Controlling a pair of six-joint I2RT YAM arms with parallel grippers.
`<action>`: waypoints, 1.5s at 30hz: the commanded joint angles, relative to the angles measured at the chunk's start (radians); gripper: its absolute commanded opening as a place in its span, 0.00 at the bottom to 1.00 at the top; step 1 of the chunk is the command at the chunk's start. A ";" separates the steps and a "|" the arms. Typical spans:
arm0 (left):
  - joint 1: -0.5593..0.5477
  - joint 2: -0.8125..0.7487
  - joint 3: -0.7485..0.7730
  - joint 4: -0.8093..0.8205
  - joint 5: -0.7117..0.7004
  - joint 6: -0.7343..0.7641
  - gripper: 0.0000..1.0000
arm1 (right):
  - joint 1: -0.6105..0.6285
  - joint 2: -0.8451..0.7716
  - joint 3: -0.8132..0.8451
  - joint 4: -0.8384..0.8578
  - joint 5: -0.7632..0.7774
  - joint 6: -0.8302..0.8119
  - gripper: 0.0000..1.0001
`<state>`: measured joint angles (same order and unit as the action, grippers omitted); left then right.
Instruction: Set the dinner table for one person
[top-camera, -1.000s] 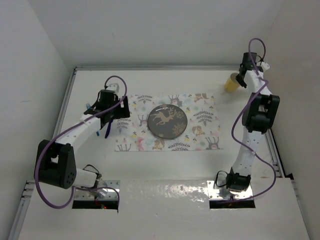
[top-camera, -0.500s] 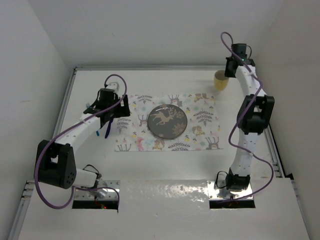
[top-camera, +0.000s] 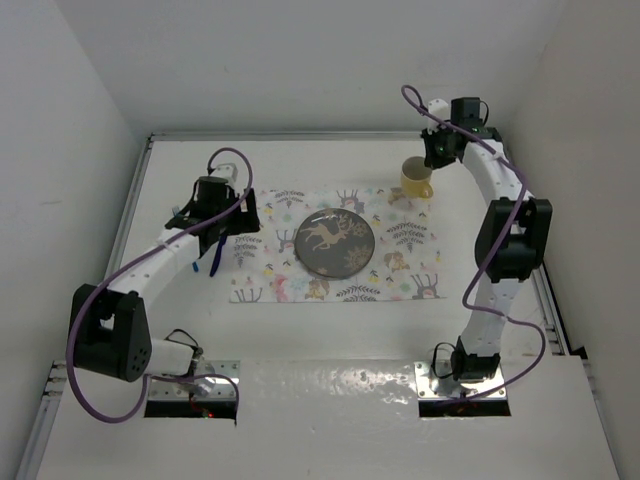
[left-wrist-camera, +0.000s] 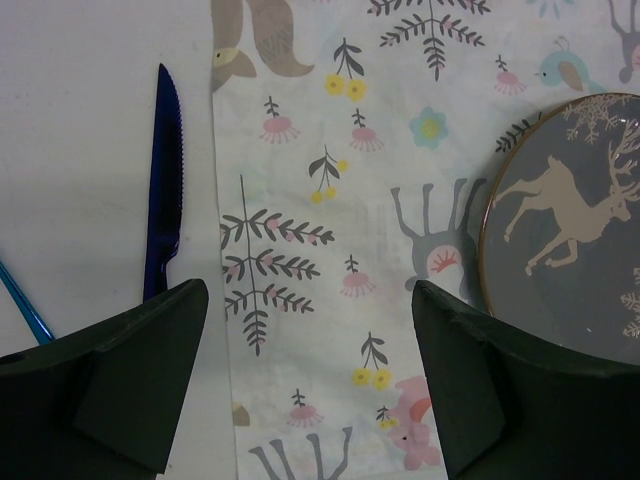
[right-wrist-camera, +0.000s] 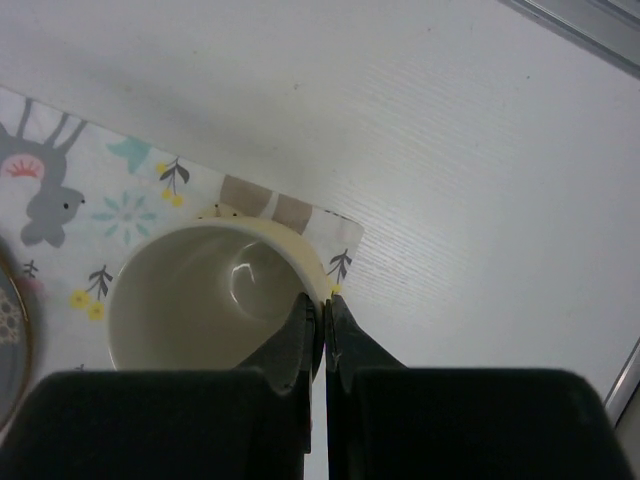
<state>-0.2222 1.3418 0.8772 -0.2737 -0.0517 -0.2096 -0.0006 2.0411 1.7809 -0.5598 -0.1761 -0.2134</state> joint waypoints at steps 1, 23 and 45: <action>-0.003 -0.038 0.022 0.030 -0.002 0.013 0.81 | -0.004 -0.059 0.002 0.080 -0.099 -0.119 0.00; -0.003 -0.032 0.009 0.050 -0.010 0.018 0.81 | 0.019 -0.078 -0.210 0.227 -0.197 -0.133 0.00; -0.003 -0.032 0.013 0.050 0.003 0.018 0.81 | 0.004 -0.121 -0.264 0.212 -0.152 -0.181 0.06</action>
<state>-0.2222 1.3365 0.8772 -0.2657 -0.0582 -0.2062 0.0086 1.9907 1.5173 -0.3779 -0.3229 -0.3714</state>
